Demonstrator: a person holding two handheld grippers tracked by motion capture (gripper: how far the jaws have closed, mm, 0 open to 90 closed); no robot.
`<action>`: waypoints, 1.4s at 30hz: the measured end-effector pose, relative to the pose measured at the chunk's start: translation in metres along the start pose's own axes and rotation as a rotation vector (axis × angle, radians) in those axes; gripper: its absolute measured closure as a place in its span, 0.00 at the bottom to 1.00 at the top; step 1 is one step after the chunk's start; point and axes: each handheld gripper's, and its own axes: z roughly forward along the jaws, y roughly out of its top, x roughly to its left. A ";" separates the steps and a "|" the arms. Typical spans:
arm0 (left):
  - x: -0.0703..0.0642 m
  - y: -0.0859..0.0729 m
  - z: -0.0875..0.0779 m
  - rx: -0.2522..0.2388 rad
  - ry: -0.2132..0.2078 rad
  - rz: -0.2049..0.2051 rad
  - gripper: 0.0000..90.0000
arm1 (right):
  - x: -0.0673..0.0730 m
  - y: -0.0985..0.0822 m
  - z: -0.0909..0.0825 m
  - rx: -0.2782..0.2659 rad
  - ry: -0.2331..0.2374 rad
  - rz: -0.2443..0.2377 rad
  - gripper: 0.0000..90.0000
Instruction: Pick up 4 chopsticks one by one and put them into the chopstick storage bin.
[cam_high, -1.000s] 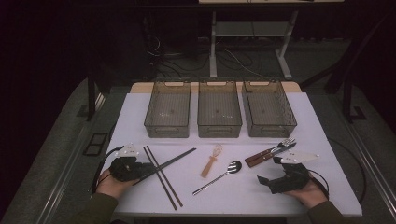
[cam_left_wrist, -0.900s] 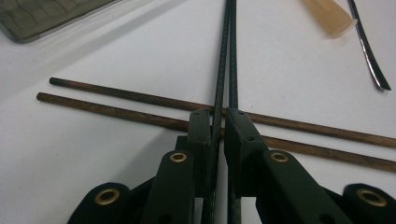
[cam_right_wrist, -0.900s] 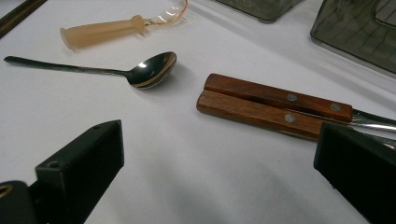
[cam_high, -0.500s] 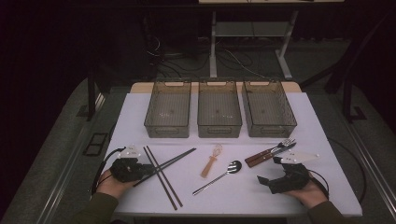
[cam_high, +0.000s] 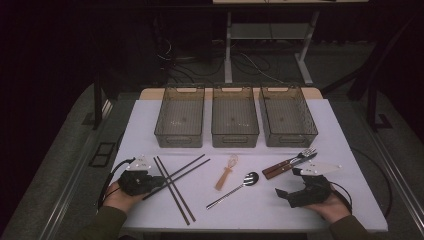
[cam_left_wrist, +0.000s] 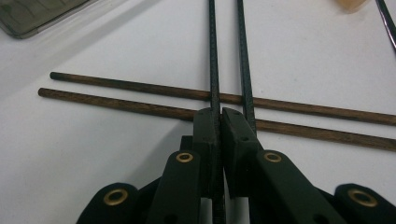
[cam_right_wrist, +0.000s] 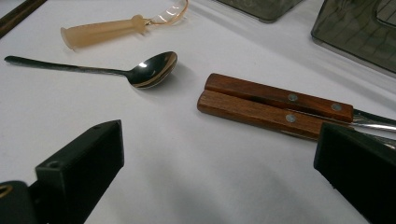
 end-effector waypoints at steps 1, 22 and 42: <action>0.000 0.000 0.000 0.001 0.001 0.000 0.93 | 0.000 0.000 0.000 0.000 0.000 0.001 0.02; -0.002 0.005 -0.007 -0.028 -0.006 0.008 0.94 | 0.001 0.000 0.003 -0.004 0.018 0.002 0.02; -0.010 0.022 -0.014 -0.094 -0.006 -0.012 0.94 | 0.001 0.000 0.003 0.005 0.015 -0.005 0.02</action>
